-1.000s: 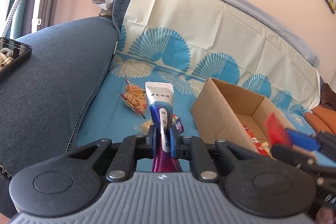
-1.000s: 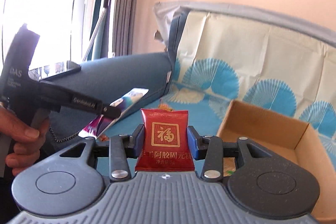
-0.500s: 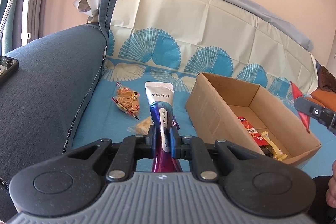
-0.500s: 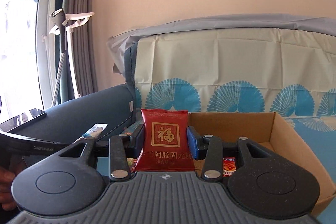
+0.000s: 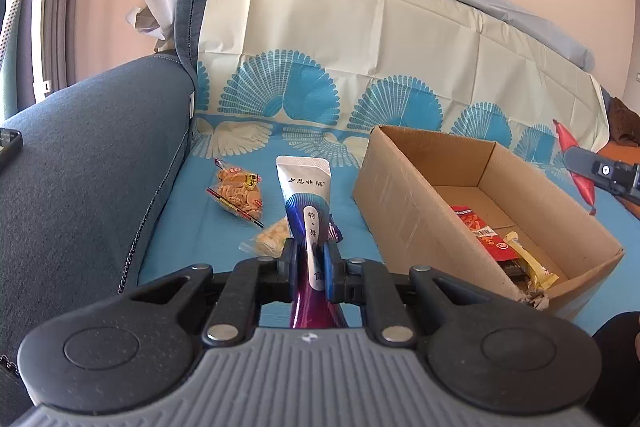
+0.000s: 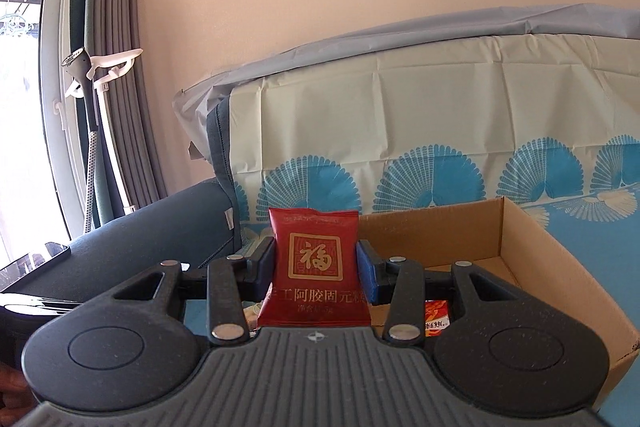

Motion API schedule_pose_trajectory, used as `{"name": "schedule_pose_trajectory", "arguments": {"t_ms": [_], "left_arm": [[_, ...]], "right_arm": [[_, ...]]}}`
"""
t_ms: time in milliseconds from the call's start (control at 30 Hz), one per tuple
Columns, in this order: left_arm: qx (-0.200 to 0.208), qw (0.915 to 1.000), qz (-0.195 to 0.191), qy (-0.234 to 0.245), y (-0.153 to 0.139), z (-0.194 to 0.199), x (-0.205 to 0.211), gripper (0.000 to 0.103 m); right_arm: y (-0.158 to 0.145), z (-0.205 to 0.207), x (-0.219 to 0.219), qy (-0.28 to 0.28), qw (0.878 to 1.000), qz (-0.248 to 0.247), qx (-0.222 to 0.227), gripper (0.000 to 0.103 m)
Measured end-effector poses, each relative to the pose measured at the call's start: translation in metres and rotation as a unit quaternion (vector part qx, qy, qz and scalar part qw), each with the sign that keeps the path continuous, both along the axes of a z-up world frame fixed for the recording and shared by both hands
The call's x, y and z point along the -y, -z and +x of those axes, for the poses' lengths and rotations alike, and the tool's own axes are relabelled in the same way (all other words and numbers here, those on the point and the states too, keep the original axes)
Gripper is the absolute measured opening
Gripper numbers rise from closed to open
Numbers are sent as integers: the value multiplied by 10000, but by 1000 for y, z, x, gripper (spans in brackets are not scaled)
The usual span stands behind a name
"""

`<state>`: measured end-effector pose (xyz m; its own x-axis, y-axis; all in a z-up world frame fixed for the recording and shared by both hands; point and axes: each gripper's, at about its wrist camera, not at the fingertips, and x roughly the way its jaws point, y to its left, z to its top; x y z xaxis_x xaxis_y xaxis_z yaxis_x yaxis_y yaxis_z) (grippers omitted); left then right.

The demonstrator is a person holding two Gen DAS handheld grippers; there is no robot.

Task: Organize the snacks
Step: 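Lift and carry the pink tube snack and red square packet over the box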

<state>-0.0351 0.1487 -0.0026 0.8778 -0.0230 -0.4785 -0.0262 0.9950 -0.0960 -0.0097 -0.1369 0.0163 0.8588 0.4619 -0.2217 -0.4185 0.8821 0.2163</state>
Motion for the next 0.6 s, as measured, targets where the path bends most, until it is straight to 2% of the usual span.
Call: {"name": "schedule_pose_trajectory", "arguments": {"t_ms": [200, 433, 600], "left_arm": [[60, 9999, 118, -84, -1, -2, 3, 14], [35, 9983, 563, 140, -9, 4, 22, 14], [105, 9986, 432, 277, -20, 13, 40, 14]], "right_arm": [[-1, 4, 14, 415, 9989, 202, 42, 45], [5, 17, 38, 959, 9928, 689, -190, 45], [7, 21, 41, 1074, 9914, 735, -171, 45]]}}
